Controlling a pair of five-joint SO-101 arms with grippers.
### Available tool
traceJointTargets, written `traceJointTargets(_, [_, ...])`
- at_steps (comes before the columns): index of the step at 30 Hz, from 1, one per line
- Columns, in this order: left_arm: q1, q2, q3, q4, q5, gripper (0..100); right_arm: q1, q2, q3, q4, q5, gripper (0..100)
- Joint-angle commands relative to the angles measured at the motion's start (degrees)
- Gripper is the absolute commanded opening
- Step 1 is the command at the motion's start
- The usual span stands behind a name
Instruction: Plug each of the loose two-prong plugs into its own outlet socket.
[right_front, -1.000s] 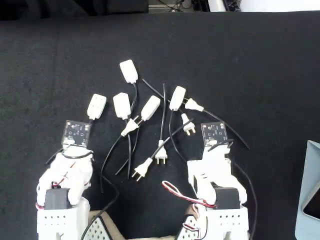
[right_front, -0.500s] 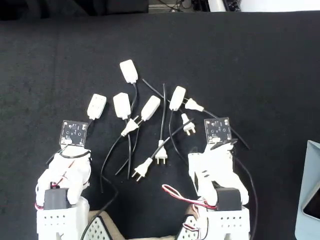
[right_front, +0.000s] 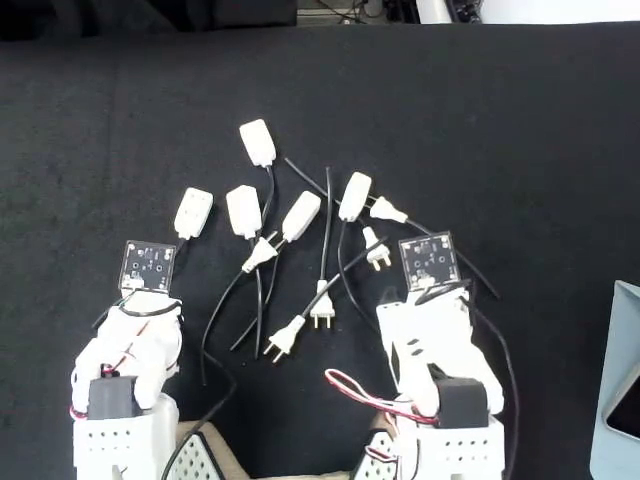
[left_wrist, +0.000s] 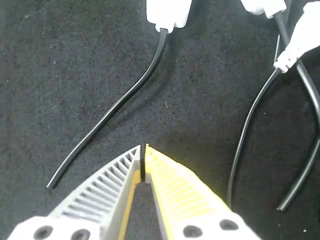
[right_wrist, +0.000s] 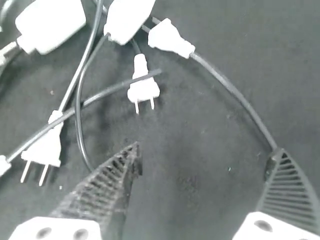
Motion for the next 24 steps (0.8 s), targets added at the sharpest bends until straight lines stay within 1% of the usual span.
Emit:
traceJointTargets(1, [-0.48,-0.26,-1.63,-1.05,-0.09,3,0.44,-3.56,-6.11,-0.53,1.05,38.5])
traceJointTargets(8, [-0.48,-0.26,-0.75,-1.23,-0.09,3,0.44,-1.63,-14.55,-0.53,1.76,37.9])
traceJointTargets(10, [-0.48,-0.26,-0.75,-1.23,-0.09,3,0.44,2.15,-16.66,-0.53,1.76,34.0])
traceJointTargets(13, [-0.48,-0.26,-0.75,-1.23,-0.09,3,0.44,11.03,-20.97,-0.79,1.67,25.6])
traceJointTargets(15, [-0.48,-0.26,-0.75,-1.23,-0.09,3,0.44,17.98,-25.01,-0.7,1.58,22.7])
traceJointTargets(24, [-0.48,-0.26,-0.75,-1.23,-0.18,3,0.18,50.51,-41.19,-0.53,1.67,22.7])
